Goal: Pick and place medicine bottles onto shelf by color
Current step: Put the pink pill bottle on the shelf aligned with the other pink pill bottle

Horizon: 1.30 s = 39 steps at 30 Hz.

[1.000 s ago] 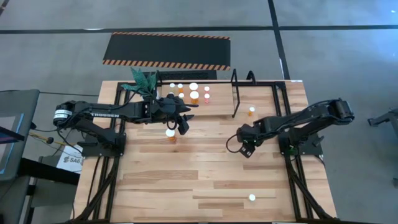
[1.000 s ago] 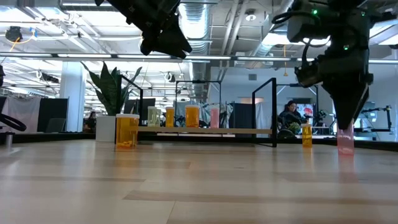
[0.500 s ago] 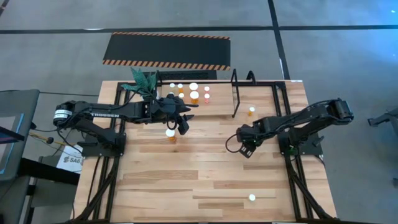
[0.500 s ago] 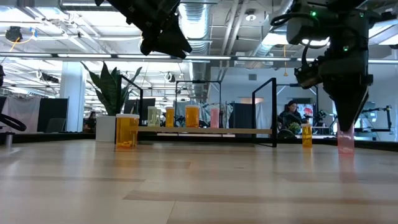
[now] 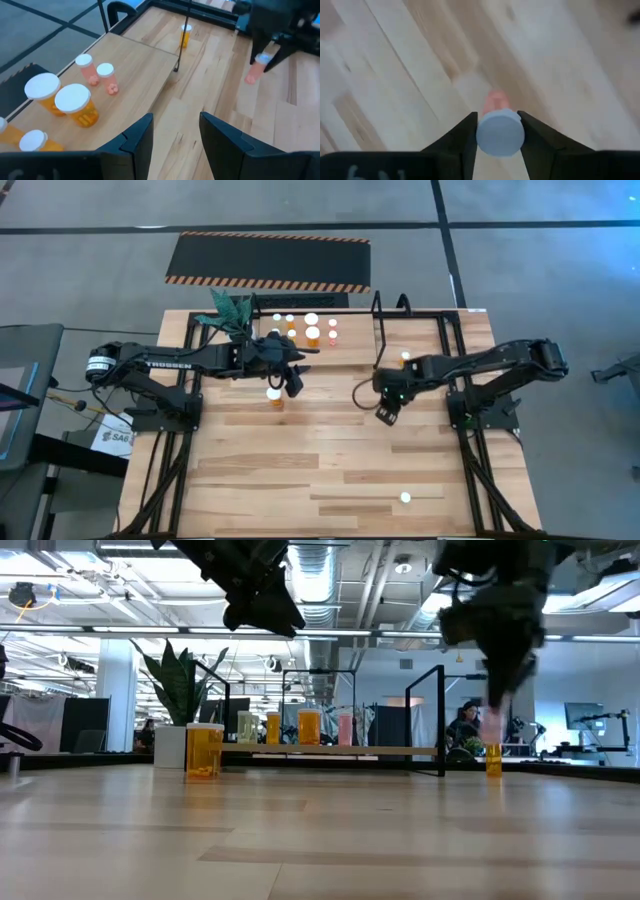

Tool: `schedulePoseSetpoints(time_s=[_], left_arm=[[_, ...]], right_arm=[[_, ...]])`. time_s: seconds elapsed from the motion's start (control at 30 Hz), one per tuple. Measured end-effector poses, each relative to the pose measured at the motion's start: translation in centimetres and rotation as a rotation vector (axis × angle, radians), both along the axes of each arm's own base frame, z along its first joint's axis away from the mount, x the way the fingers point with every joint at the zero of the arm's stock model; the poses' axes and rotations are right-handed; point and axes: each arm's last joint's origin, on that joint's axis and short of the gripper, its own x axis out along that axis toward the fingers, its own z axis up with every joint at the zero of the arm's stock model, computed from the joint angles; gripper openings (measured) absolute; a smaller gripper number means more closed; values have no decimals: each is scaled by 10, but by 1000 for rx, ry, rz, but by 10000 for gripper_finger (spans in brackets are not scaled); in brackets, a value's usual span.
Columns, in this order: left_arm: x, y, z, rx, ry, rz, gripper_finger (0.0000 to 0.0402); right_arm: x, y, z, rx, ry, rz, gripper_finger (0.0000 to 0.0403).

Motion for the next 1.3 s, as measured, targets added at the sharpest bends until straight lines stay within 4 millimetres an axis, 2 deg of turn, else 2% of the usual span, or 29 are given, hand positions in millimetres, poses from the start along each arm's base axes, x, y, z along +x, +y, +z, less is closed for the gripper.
schedulePoseSetpoints(time_s=[0.27,0.37,0.67,1.0,1.3], left_arm=[[-3,0,-5,-22,50,12,147],[-4,0,-6,-29,63,16,147],[-6,-1,-8,-35,90,17,147],[-11,-1,-14,-85,161,53,147],[-18,-3,-20,-98,239,105,147]], right_arm=[[22,-30,31,-88,-231,43,133],[32,-40,37,-124,-266,62,133],[74,-74,33,-191,-185,137,149],[118,-107,29,-247,-118,199,139],[135,-127,18,-284,-80,240,144]])
